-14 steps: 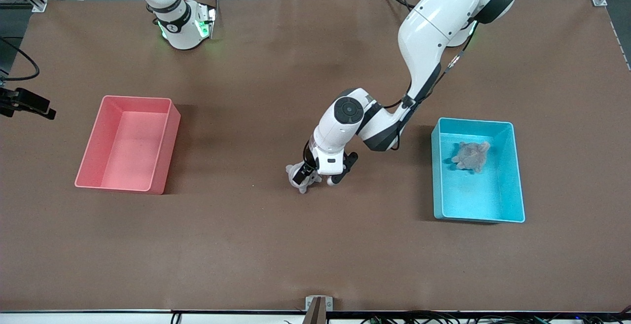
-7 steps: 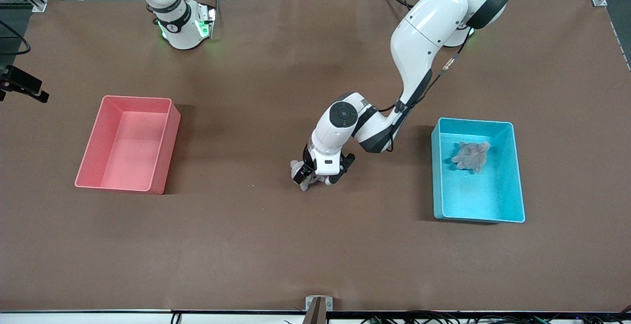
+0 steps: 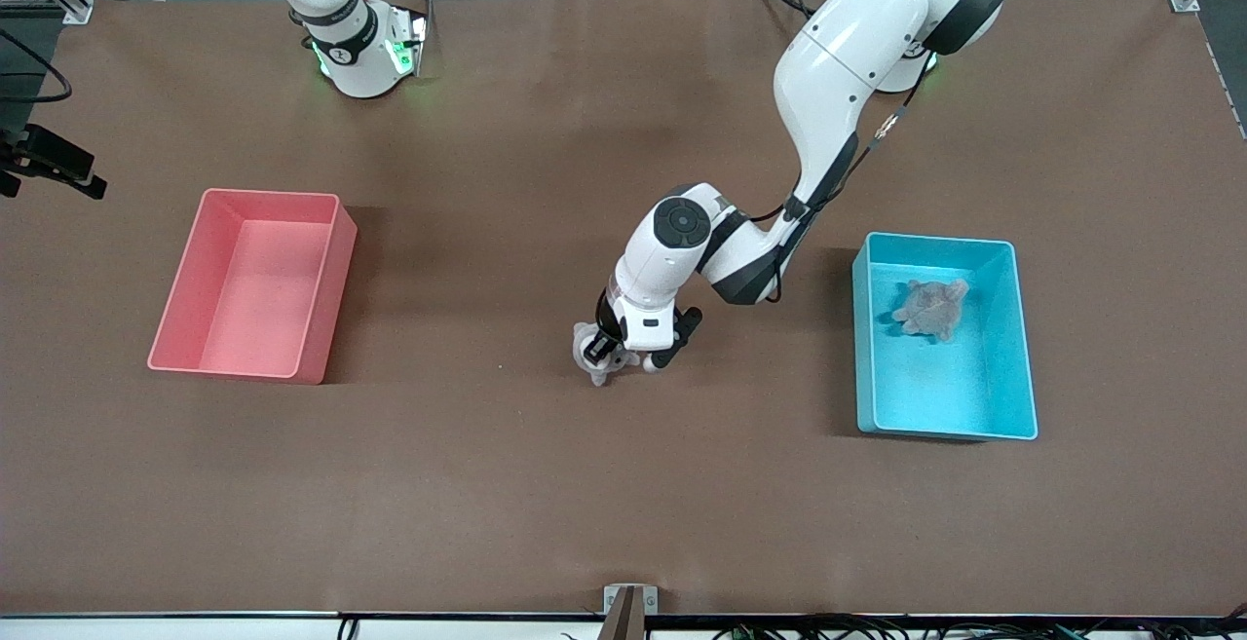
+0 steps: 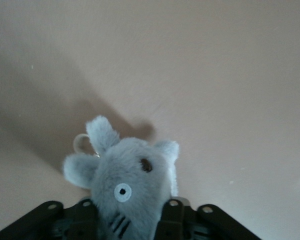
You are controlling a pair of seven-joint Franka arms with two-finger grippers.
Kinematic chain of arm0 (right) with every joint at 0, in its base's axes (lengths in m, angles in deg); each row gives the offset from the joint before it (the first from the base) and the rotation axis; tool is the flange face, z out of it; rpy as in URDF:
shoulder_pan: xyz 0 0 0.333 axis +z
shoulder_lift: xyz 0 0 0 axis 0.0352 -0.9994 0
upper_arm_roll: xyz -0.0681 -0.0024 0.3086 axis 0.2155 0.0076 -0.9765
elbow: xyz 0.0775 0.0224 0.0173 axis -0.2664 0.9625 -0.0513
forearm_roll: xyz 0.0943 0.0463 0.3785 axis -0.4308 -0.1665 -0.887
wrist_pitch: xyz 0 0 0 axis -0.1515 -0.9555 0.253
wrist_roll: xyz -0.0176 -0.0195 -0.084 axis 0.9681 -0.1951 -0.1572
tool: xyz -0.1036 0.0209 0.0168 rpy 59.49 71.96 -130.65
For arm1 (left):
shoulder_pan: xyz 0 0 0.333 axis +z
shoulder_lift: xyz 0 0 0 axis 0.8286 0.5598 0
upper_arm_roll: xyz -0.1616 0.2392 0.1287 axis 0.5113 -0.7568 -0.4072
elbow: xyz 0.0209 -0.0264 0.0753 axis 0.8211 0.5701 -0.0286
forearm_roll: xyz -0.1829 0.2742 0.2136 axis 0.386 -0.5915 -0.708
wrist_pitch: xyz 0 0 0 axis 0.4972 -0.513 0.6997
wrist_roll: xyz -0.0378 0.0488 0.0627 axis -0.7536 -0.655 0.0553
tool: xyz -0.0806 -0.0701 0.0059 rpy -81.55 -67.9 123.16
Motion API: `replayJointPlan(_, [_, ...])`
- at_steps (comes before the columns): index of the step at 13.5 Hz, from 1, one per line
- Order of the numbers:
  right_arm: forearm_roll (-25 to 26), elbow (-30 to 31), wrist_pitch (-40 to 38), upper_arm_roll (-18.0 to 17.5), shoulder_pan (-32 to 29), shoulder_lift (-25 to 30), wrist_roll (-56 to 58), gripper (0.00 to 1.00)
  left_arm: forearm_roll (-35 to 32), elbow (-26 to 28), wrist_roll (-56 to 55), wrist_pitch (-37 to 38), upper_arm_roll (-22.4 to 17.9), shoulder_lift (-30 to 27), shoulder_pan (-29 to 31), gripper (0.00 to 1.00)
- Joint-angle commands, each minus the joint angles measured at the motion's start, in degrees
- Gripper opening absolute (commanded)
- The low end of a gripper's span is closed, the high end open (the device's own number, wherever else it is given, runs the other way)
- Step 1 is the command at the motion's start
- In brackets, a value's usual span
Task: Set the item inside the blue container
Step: 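Lift the Totoro and carry it over the blue box with the left gripper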
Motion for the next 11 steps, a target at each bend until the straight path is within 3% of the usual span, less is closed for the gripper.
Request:
replayJointPlan(1, [1.84, 2.01, 1.01, 0.36, 1.12, 1.58, 0.30, 1.00, -0.29, 1.96, 1.53, 8.55, -0.14, -5.98, 2.82, 0.12])
replayJointPlan(5, [1.84, 2.10, 1.10, 0.44, 0.42, 1.58, 0.74, 1.00, 0.49, 5.55, 26.72, 34.22, 3.37, -17.83, 11.16, 0.12])
replayJointPlan(8, [1.75, 2.36, 1.37, 0.36, 0.06, 1.58, 0.74, 1.00, 0.41, 11.00, 39.11, 42.06, 9.69, -25.05, 23.10, 0.10])
replayJointPlan(11, [1.05, 2.45, 1.10, 0.36, -0.29, 1.67, 0.65, 1.00, -0.29, 17.50, 53.18, 44.98, 10.94, -30.51, 30.85, 0.09])
